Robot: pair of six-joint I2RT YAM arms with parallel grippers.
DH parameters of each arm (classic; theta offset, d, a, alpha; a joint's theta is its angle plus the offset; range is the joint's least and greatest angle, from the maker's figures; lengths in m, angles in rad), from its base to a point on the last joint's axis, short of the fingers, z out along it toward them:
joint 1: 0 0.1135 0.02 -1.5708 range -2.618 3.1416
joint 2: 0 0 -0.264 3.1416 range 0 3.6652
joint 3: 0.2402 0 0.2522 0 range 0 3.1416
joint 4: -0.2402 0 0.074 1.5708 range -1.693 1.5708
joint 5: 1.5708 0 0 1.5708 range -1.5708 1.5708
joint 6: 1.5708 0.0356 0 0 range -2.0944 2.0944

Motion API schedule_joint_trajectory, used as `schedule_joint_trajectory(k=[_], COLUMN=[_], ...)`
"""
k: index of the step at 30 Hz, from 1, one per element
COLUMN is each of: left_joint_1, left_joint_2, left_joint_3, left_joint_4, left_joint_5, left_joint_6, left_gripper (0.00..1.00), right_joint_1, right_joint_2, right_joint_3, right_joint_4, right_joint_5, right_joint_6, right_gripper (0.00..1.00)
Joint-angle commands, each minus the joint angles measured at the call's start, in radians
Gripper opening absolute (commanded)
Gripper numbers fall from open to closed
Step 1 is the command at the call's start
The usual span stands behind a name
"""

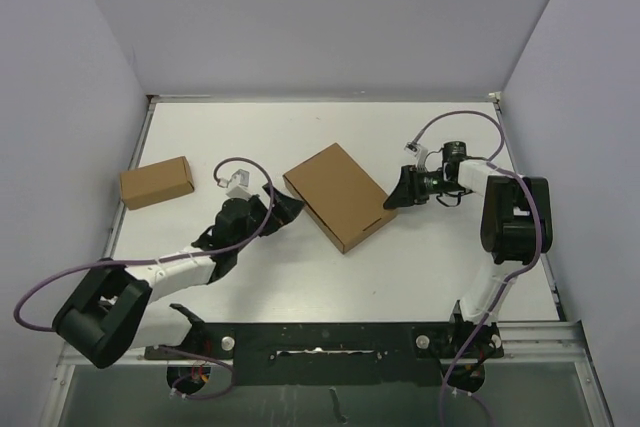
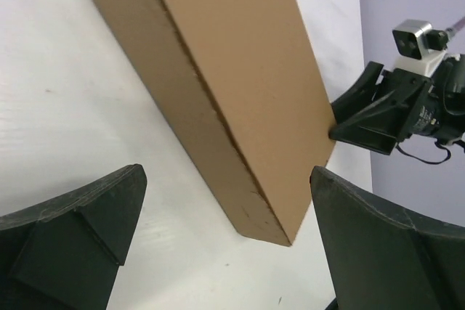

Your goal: Fold the paper box

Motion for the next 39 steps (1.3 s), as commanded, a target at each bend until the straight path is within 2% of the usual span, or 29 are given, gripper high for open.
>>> schedule_joint_trajectory(k=[1, 9, 18, 24, 39], left_joint_1=[0.060, 0.068, 0.059, 0.032, -0.017], left_joint_2=[0.084, 0.320, 0.468, 0.495, 0.643], left_joint_3=[-0.010, 0.037, 0.110, 0.105, 0.158], left_joint_4=[0.205, 0.471, 0.457, 0.420, 0.598], left_joint_5=[0.153, 0.185, 0.145, 0.072, 0.034], left_joint_6=[-0.011, -0.101, -0.151, -0.172, -0.214], left_gripper=[0.98, 0.98, 0.98, 0.98, 0.98], right_joint_1=[-0.032, -0.071, -0.076, -0.090, -0.103], right_joint_2=[0.052, 0.093, 0.097, 0.114, 0.134], right_joint_3=[0.008, 0.015, 0.016, 0.021, 0.028], right_joint_4=[-0.037, -0.054, -0.054, -0.064, -0.073], right_joint_5=[0.026, 0.012, 0.024, 0.050, 0.071], right_joint_6=[-0.009, -0.009, -0.010, -0.011, -0.017], right_gripper=[0.38, 0.31, 0.30, 0.27, 0.25])
